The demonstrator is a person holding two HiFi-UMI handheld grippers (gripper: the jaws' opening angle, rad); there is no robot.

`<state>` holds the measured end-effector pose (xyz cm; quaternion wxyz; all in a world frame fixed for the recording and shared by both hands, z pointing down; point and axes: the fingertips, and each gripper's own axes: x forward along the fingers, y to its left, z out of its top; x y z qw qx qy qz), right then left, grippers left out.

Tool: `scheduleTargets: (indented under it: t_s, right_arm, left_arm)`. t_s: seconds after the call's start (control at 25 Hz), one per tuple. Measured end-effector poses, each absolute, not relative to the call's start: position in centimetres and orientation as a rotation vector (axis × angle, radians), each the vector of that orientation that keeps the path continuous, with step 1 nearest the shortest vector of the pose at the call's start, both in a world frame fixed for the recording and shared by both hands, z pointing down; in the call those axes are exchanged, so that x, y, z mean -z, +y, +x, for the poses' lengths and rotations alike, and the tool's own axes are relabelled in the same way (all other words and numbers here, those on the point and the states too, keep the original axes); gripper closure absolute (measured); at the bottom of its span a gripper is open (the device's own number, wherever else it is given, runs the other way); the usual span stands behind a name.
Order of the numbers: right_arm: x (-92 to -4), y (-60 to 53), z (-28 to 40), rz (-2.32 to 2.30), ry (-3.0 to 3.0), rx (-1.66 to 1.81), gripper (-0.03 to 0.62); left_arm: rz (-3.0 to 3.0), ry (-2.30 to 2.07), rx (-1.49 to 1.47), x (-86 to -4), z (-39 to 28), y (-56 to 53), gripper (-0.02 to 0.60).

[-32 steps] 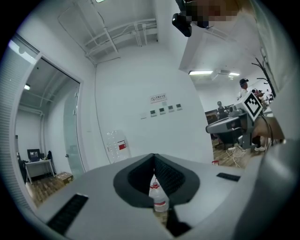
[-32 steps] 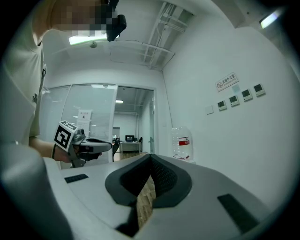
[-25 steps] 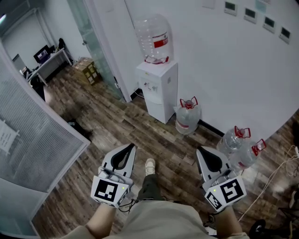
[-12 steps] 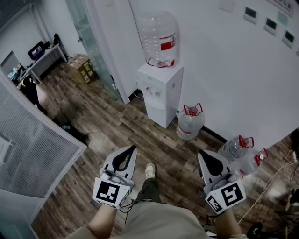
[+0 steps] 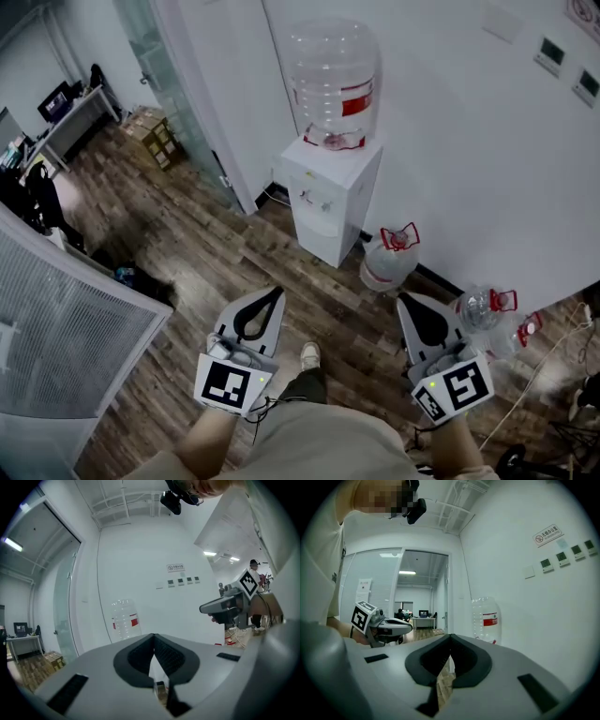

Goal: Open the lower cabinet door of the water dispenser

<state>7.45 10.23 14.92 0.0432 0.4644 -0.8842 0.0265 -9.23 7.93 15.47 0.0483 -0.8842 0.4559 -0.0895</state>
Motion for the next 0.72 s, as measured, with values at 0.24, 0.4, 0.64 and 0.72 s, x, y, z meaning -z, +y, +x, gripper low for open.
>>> scheduleTargets:
  t_s: [0.24, 0.4, 0.64, 0.72]
  right_arm:
    - [-13.7, 3.4, 5.3, 1.467, -2.645, -0.007, 0.586]
    - [-13.9, 0.3, 4.5, 1.49, -2.61, 0.006, 0.586]
    - [-14.8, -3.0, 4.7, 1.498, -2.589, -0.035, 0.586]
    - [-15.1, -3.6, 5.1, 1.499, -2.59, -0.056, 0.586]
  left_arm:
    - [-2.742, 1.38, 0.272, -16.2, -12.2, 0.8, 0.577]
    - [-2.787, 1.362, 0.274, -16.9, -13.1, -2.4, 0.577]
    - [-2.803, 1.362, 0.296, -17.9, -13.3, -5.8, 0.577]
    - [-2.805, 1.359, 0.302, -18.1, -12.9, -6.4, 0.577]
